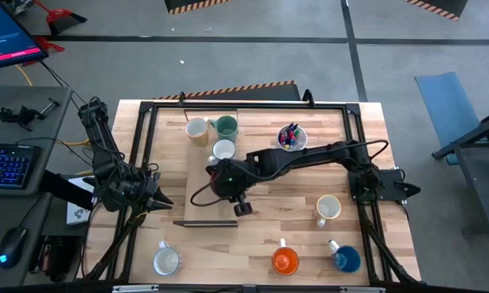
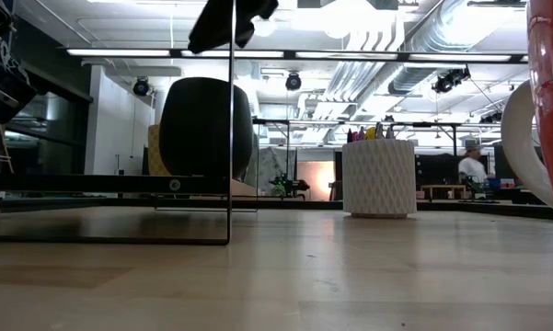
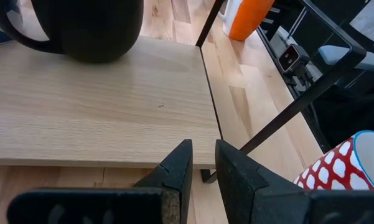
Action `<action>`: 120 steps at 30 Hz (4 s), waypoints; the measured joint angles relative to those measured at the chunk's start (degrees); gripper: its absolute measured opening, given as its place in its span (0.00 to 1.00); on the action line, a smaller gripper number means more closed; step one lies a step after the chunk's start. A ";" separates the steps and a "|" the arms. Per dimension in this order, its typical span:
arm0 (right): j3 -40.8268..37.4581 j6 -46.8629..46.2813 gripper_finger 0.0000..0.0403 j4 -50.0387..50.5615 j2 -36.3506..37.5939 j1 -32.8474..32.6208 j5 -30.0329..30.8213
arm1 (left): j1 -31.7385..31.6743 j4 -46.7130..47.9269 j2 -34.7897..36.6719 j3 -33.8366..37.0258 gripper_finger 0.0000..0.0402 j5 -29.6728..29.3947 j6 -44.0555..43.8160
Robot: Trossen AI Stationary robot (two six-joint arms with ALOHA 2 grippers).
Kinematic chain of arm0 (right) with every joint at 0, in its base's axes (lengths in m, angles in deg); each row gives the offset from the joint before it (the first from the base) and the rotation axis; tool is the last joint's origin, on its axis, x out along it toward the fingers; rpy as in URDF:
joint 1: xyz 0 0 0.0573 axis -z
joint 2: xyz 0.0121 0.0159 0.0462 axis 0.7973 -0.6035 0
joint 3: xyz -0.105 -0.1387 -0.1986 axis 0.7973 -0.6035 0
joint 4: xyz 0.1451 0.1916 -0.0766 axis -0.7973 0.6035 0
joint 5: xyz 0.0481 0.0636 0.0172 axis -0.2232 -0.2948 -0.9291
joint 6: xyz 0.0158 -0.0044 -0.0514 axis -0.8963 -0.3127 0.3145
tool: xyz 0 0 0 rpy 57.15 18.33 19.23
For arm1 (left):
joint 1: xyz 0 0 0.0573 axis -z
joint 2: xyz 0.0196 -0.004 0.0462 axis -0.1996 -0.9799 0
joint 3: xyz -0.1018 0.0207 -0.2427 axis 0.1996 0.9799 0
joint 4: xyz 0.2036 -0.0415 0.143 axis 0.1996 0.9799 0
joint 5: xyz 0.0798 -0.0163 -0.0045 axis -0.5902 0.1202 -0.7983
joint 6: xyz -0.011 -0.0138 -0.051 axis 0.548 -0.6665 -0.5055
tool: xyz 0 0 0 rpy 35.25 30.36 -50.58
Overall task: Place coffee mugs
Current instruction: Put the black mug on the shelf, then put the red mug on the shelf
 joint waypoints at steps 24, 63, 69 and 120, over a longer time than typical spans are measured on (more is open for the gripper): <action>-4.11 -0.63 0.18 -3.78 -0.04 1.11 2.35 | 0.02 0.00 0.02 0.00 0.15 -0.37 0.02; 4.46 -5.92 0.18 37.06 -0.09 2.34 2.48 | 0.02 0.00 0.01 0.00 0.15 -0.39 -0.08; 2.83 -9.26 0.18 43.33 0.55 2.26 2.82 | 0.00 0.00 0.00 0.00 0.15 -0.37 -0.07; -50.97 -24.39 0.18 7.34 36.87 -0.59 10.93 | -8.77 4.40 -46.31 -36.52 0.15 42.18 -40.86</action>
